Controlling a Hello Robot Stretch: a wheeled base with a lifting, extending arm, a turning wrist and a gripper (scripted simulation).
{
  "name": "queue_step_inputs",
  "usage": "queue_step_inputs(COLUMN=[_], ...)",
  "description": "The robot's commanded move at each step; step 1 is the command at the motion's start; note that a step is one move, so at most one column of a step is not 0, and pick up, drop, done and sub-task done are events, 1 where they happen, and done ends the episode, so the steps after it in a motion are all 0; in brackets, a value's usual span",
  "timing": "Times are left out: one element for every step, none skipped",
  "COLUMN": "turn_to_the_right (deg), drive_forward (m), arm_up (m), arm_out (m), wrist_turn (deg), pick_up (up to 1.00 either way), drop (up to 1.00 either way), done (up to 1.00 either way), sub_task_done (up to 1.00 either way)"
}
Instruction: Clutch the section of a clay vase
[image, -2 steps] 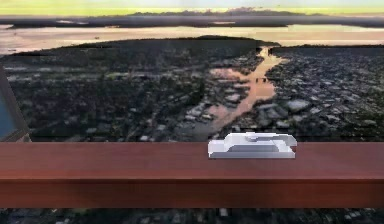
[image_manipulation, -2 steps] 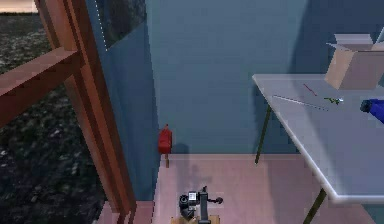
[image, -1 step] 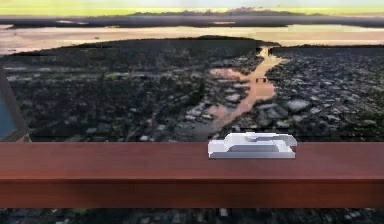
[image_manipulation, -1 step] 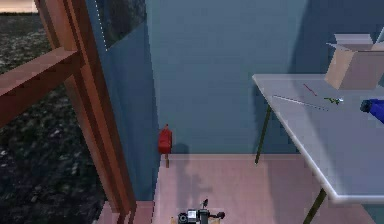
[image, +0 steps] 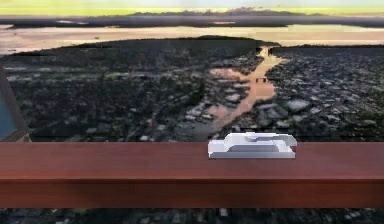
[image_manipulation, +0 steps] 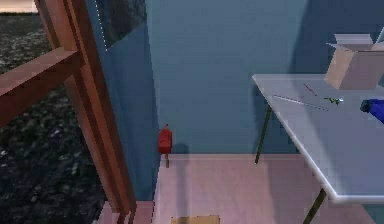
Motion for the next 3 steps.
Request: queue_step_inputs(turn_to_the_right=[0.0, 0.0, 0.0], drive_forward=[0.0, 0.0, 0.0], arm_up=[0.0, 0.1, 0.0], arm_out=[0.0, 0.0, 0.0], wrist_turn=[0.0, 0.0, 0.0], pick_up=[1.0, 0.0, 0.0], drop=[0.0, 0.0, 0.0], done=[0.0, 0.0, 1.0], sub_task_done=[0.0, 0.0, 0.0])
